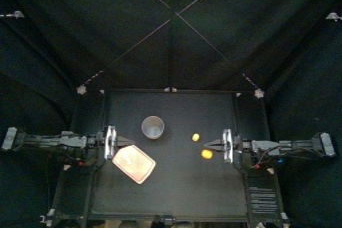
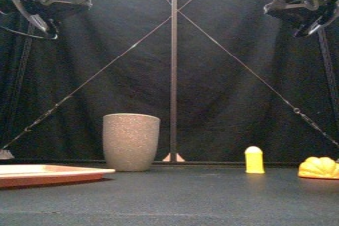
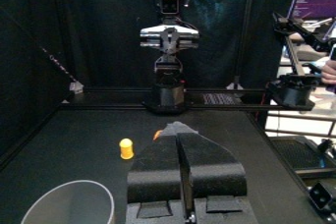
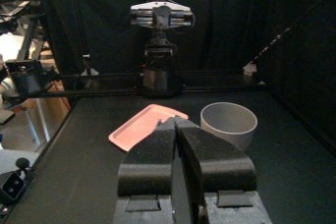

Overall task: Pick the yellow can then place it in the grey bowl
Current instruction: Pick the yellow can

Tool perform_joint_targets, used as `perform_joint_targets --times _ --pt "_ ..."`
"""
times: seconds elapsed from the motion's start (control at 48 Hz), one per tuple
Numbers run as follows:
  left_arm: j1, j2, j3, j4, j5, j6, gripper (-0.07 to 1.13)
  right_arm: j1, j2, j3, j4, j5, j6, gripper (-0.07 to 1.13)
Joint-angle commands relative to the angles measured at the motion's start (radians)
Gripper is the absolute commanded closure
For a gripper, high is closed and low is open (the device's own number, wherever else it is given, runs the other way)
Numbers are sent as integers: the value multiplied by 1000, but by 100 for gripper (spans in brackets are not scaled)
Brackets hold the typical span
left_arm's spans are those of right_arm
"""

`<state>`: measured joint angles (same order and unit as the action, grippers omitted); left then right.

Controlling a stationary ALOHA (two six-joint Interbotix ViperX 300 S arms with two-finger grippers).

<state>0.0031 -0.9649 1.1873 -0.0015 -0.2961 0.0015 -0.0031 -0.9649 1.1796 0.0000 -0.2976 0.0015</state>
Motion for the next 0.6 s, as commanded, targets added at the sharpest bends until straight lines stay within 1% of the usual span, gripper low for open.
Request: perform_joint_targets --times 0.021,0.104,0.167,0.292,0.375,0.438,0.5,0.521,0.542,0.562,0.583,0.604 --pt "12 14 -15 2 -5 3 100 -3 37 5 -5 2 -3 106" --pt "20 12 -8 2 -6 3 102 -25 80 37 -11 9 -8 106" --pt "26 14 3 0 -11 3 101 -64 130 52 -11 14 2 106" --pt "35 14 17 0 -21 2 101 -118 215 61 -9 29 9 106" --pt "35 14 17 0 -29 2 101 -160 267 60 -3 32 12 103" --pt "35 14 17 2 -35 2 101 -181 299 54 12 34 14 95" --pt "35 14 17 0 -38 3 101 -195 314 49 38 32 12 83" --pt "35 14 15 0 -40 3 101 -199 318 49 46 31 12 78" --pt "35 14 17 0 -41 3 101 -204 321 48 57 29 12 69" --pt "35 14 15 0 -44 3 101 -206 321 48 60 28 11 66" --pt "35 14 17 0 -46 3 101 -210 322 49 71 28 12 57" --pt "37 14 15 0 -49 3 101 -213 322 49 78 28 12 51"
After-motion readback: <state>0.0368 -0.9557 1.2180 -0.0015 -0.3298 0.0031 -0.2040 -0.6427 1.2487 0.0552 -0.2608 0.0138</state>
